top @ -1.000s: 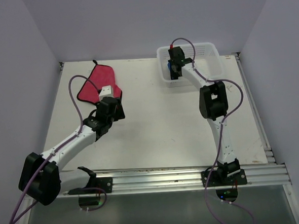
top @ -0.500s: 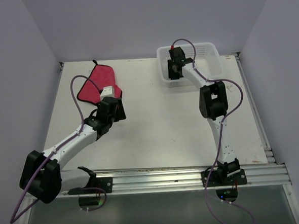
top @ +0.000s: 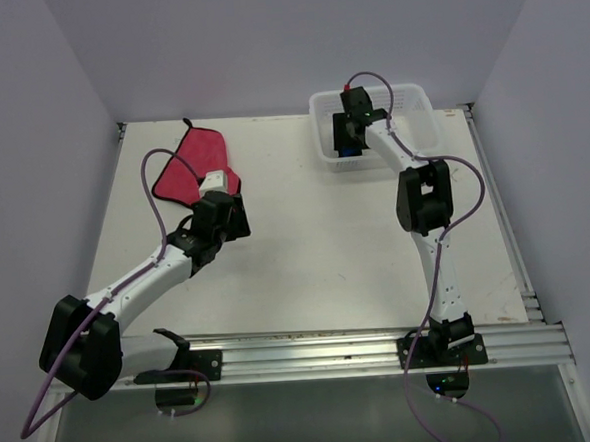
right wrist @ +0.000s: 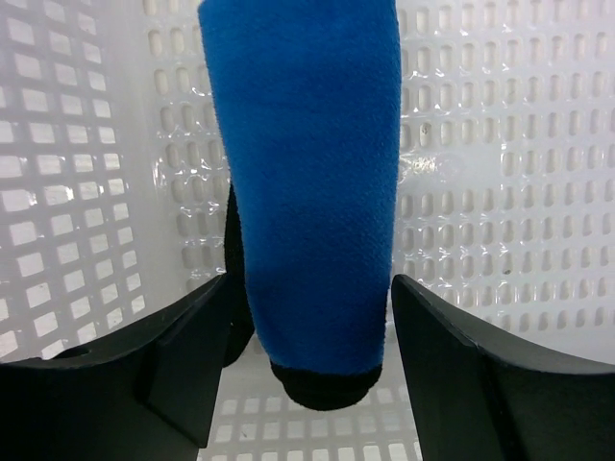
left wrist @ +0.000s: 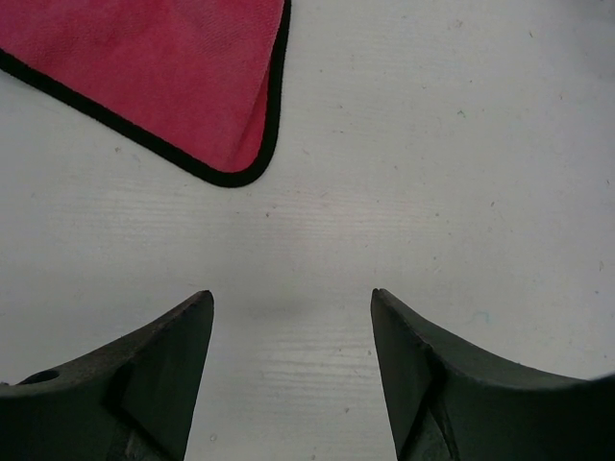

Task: Roll the towels
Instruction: Place the rolled towel into the container

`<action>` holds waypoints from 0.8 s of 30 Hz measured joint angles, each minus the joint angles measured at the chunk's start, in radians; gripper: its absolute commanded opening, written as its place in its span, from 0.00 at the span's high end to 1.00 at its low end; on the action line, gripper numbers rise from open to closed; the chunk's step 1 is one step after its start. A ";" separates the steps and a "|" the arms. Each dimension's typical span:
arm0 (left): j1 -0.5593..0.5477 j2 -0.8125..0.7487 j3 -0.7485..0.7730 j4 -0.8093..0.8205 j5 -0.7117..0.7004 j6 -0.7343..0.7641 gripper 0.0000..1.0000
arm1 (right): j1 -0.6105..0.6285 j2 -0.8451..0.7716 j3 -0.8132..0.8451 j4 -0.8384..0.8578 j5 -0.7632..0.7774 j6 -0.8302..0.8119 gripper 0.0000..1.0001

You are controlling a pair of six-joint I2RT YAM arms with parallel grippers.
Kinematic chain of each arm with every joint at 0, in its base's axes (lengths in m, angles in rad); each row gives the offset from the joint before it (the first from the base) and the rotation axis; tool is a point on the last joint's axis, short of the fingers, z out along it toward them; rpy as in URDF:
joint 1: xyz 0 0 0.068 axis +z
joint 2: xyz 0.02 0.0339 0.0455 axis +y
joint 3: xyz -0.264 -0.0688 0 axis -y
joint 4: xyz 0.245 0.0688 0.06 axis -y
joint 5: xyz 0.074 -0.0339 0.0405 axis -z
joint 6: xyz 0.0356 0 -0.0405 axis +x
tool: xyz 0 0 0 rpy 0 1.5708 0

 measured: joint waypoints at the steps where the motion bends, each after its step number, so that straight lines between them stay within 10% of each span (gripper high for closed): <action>1: 0.000 0.000 0.000 0.000 0.001 0.001 0.29 | -0.003 0.000 0.006 -0.001 -0.003 0.000 0.29; 13: 0.000 0.000 0.000 0.000 0.005 0.002 0.27 | -0.011 0.000 0.020 -0.002 -0.034 0.004 0.28; 24: 0.000 0.006 0.019 -0.012 0.007 0.016 0.05 | -0.013 -0.044 0.020 -0.005 -0.032 0.004 0.25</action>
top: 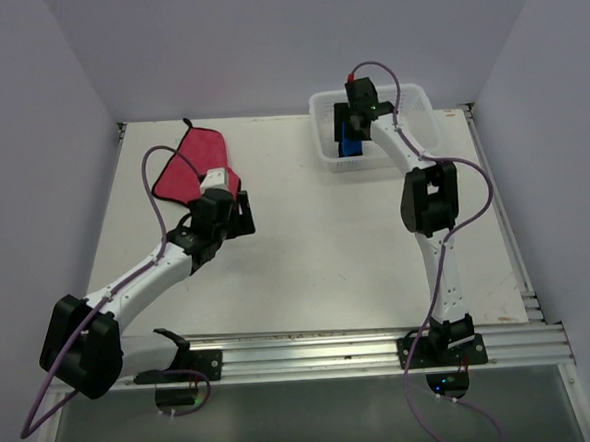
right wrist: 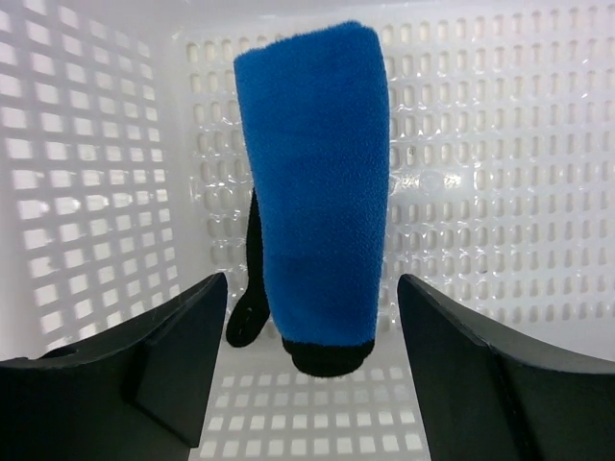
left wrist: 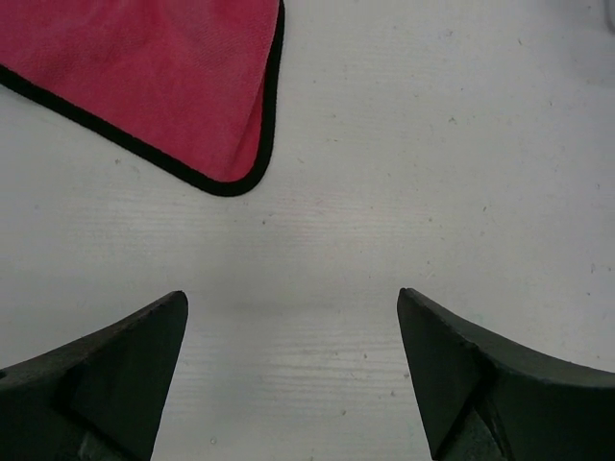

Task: Roll the towels
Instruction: Place the rolled towel into the container, then move the towel to the center of the board

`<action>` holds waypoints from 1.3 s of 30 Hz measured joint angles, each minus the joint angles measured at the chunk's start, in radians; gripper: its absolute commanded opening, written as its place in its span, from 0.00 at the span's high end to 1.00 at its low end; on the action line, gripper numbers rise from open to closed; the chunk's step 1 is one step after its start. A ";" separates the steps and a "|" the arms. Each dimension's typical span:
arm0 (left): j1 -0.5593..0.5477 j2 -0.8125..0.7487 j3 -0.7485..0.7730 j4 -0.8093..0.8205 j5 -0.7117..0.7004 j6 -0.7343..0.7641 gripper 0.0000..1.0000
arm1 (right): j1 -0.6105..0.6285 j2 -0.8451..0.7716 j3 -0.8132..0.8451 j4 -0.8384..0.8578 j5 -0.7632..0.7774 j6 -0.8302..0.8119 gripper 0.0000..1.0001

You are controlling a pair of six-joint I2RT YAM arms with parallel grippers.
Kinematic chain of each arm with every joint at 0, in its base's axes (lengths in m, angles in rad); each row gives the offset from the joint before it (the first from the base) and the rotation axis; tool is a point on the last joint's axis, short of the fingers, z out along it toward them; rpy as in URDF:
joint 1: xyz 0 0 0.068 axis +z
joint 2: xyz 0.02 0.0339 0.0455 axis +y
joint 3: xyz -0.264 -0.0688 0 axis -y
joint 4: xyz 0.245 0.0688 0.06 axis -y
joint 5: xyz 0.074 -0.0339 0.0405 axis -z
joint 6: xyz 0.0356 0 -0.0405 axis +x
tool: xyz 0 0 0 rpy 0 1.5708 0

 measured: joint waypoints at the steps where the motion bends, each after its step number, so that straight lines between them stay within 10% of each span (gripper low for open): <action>1: 0.000 0.000 0.005 -0.002 -0.002 0.000 0.01 | 0.000 -0.013 0.000 0.000 0.000 0.000 0.24; 19: 0.039 -0.053 0.095 -0.157 -0.188 -0.070 0.00 | 0.134 -0.491 -0.249 0.106 -0.017 -0.025 0.28; 22: 0.058 -0.082 0.108 -0.183 -0.195 -0.072 0.18 | 0.248 -0.523 -0.309 0.129 -0.057 -0.022 0.30; 28: 0.080 -0.173 0.133 -0.226 -0.239 -0.059 0.00 | 0.436 -0.490 -0.380 0.153 -0.169 0.023 0.36; 39: 0.084 -0.263 0.137 -0.261 -0.364 -0.001 0.00 | 0.614 -0.130 -0.182 0.110 -0.206 0.028 0.49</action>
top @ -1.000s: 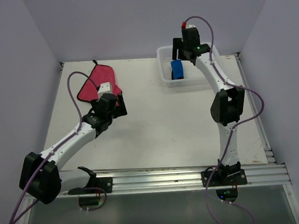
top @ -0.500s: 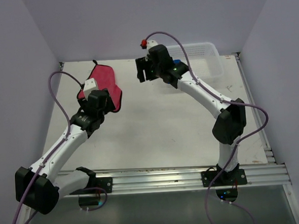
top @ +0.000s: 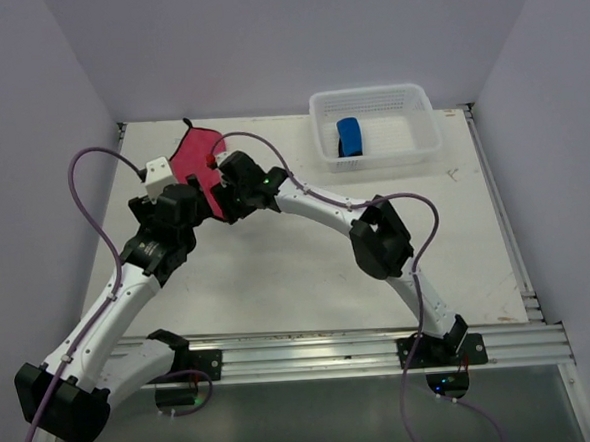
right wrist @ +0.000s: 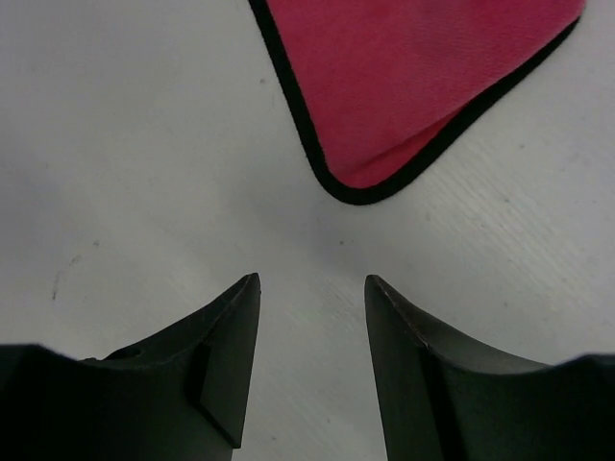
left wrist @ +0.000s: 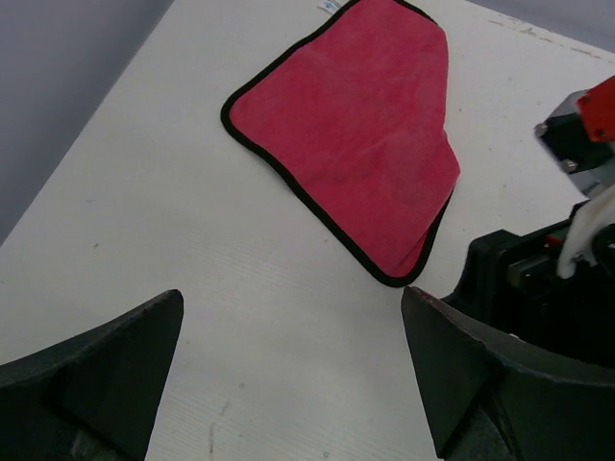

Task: Roll the towels
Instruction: Move the towel to the center of the board

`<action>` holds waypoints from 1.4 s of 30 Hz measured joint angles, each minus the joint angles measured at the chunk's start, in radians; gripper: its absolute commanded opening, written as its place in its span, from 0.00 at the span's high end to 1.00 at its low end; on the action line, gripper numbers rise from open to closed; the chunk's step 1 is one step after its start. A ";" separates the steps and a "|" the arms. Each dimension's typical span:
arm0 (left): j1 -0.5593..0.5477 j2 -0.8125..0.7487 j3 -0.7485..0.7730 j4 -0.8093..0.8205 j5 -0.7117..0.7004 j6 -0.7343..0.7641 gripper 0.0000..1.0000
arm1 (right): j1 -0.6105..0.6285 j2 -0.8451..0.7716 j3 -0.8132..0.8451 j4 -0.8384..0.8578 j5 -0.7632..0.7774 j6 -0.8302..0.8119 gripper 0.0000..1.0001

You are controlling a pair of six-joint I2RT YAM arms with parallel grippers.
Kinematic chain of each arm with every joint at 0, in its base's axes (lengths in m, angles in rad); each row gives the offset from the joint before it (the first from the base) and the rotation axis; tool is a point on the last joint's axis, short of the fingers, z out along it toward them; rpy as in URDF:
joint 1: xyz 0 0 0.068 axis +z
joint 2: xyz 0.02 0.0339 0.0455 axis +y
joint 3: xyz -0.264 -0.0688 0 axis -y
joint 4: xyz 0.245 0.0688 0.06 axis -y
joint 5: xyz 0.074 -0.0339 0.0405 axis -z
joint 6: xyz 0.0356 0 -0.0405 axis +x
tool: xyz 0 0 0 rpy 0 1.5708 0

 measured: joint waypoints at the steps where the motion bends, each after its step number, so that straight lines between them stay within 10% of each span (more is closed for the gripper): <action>1: 0.000 -0.005 -0.008 0.000 -0.006 0.001 0.00 | 0.012 0.031 0.022 -0.005 0.001 -0.003 0.50; 27: 0.000 -0.036 -0.056 0.004 0.023 0.045 0.01 | 0.069 0.310 0.264 0.000 0.159 -0.070 0.51; 42: 0.000 -0.036 -0.056 0.004 0.042 0.053 0.01 | 0.069 0.306 0.232 0.037 0.206 -0.083 0.90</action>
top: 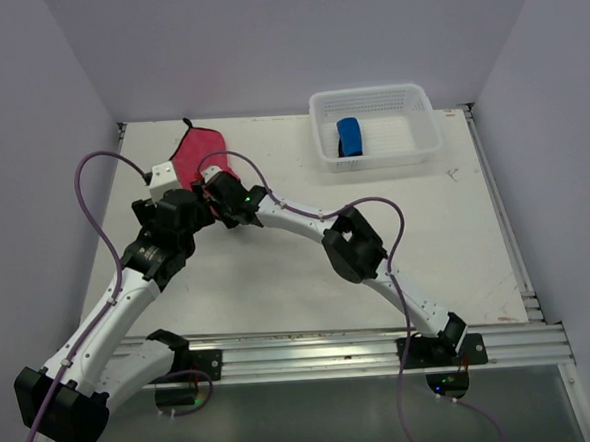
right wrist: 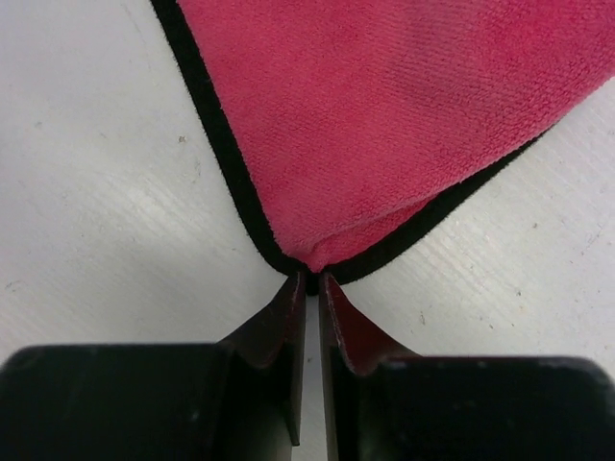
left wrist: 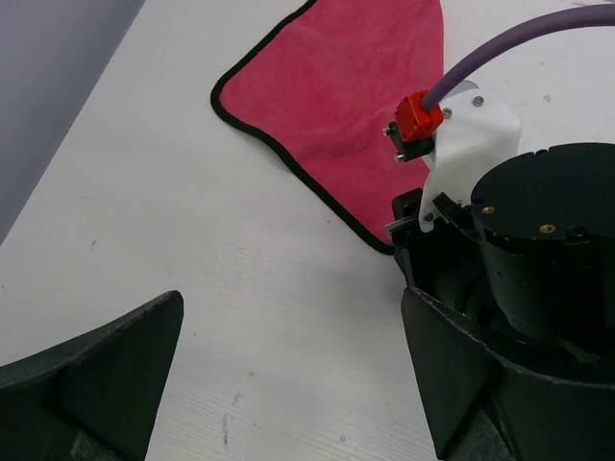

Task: Roll the towels
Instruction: Move the towel to the center of the board

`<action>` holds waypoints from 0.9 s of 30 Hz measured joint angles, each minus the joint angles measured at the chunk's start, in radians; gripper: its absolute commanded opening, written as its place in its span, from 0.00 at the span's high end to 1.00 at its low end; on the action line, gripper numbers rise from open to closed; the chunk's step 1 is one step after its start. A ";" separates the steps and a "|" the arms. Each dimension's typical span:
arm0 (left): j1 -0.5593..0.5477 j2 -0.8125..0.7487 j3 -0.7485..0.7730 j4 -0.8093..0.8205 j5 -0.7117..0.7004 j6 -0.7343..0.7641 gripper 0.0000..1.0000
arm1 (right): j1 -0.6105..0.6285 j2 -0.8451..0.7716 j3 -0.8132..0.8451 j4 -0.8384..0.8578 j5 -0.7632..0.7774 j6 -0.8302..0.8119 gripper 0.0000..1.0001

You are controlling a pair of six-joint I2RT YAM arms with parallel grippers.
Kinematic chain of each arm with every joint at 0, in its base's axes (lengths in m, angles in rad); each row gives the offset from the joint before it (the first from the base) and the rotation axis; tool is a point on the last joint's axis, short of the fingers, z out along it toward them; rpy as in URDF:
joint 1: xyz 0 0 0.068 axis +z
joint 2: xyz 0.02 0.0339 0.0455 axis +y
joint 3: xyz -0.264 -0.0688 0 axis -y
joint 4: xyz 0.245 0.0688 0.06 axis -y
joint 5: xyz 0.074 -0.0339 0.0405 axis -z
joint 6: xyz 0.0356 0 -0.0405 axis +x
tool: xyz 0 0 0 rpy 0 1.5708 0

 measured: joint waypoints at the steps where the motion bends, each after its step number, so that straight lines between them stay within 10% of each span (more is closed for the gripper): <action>1: 0.000 0.000 0.000 0.000 0.001 0.000 0.01 | 0.000 -0.005 -0.011 0.009 0.002 -0.001 0.93; 11: 0.000 0.000 0.000 0.001 0.008 0.008 0.00 | 0.000 -0.216 -0.366 0.085 0.011 -0.010 1.00; 27: 0.001 0.032 0.000 0.006 0.110 0.013 0.01 | -0.058 -1.027 -1.304 0.088 0.019 0.077 1.00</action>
